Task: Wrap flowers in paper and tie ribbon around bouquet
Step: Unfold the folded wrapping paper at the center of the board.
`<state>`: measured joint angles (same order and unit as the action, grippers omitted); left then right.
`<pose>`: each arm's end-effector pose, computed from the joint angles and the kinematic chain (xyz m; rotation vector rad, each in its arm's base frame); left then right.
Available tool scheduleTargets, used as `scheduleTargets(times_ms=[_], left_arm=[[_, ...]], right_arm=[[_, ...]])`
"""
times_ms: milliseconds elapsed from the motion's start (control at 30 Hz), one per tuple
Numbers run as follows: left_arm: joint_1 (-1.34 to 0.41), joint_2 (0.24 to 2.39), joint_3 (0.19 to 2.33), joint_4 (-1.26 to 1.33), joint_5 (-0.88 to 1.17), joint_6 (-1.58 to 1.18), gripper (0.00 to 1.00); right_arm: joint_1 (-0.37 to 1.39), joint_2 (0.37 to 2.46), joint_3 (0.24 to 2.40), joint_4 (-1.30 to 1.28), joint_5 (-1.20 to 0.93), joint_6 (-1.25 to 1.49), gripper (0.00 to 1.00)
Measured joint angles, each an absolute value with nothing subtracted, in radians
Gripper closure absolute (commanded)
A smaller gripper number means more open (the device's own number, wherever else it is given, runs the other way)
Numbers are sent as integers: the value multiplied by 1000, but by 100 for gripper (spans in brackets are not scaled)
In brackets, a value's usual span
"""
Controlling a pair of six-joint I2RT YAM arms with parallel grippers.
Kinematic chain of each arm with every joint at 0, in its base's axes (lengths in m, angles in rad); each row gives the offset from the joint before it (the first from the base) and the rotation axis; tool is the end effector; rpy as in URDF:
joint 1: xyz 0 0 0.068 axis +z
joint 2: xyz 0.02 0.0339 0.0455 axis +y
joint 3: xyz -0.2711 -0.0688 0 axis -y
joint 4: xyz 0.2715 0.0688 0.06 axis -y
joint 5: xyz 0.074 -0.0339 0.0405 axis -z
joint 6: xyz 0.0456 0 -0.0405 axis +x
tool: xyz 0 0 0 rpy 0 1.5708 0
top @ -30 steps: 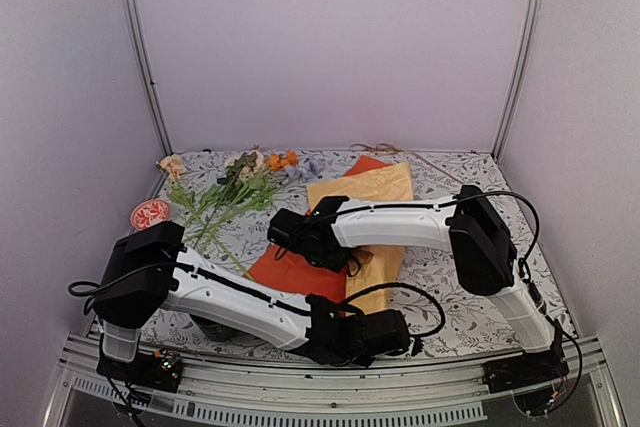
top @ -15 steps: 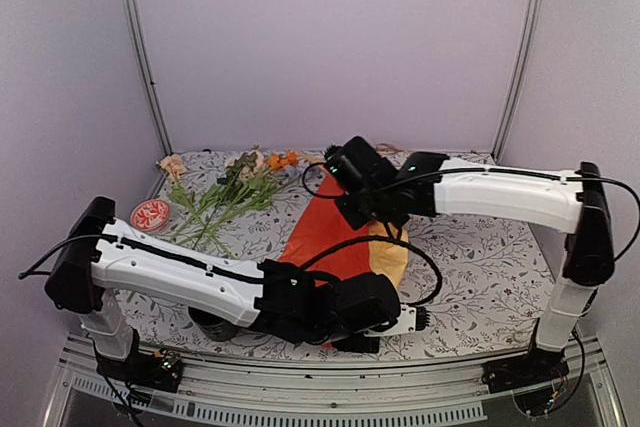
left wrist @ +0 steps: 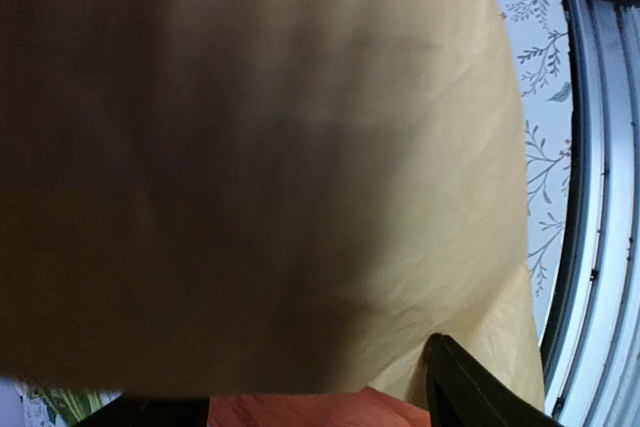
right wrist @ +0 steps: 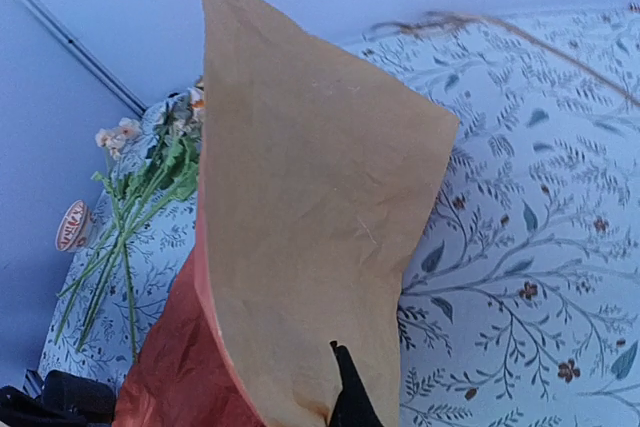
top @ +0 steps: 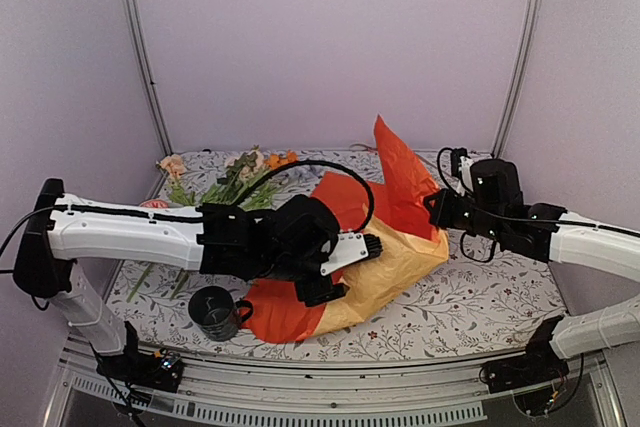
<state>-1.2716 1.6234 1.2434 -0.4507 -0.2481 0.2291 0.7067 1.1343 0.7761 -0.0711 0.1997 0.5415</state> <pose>0.1252 -0.3678 0.2520 1.5355 1.8156 -0.2020 0.2254 0.1805 0.2708 -0.0375 2.0419 0.5989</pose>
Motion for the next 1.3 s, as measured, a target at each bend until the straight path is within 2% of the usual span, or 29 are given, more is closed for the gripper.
scheduleTargets(times_ms=[100,133,200,233,367,400,433,467,633,767,867,1033,1133,1300], left_arm=[[-1239,1637,1232,-450,-250,209,22],[-1233,1637,1221,-451,-247,207,22],[-1230,1637,1205,-451,-231,204,21],[-1230,1637,1197,-451,-216,203,20],[-1230,1632,1179,-446,-183,200,20],[-1230,1630,1175,-446,-184,200,20],[-1227,1629,1173,-447,-190,199,21],[-1225,1629,1173,-447,-194,196,22],[-1157,1678,1221,-514,-231,149,23],[-1084,1803,1317,-598,-281,101,24],[-1055,1874,1333,-655,-293,68,24],[-1043,1946,1333,-728,-288,42,24],[-1032,1985,1338,-744,-271,31,24],[-975,2019,1385,-748,-262,25,24]], right_arm=[[638,1129,650,-93,178,664,88],[617,1123,618,-100,177,693,79],[580,1096,544,-109,176,758,52],[571,1077,510,-110,179,780,43],[567,1017,458,-155,179,827,31],[567,999,458,-179,190,842,24],[566,980,459,-203,205,857,13],[566,951,462,-241,234,875,8],[559,747,531,-428,431,918,7],[556,702,620,-354,452,760,4],[555,875,750,-305,372,584,4],[524,1363,1025,-294,193,373,9],[466,1553,1077,-320,99,313,10],[356,1744,1090,-359,11,271,11]])
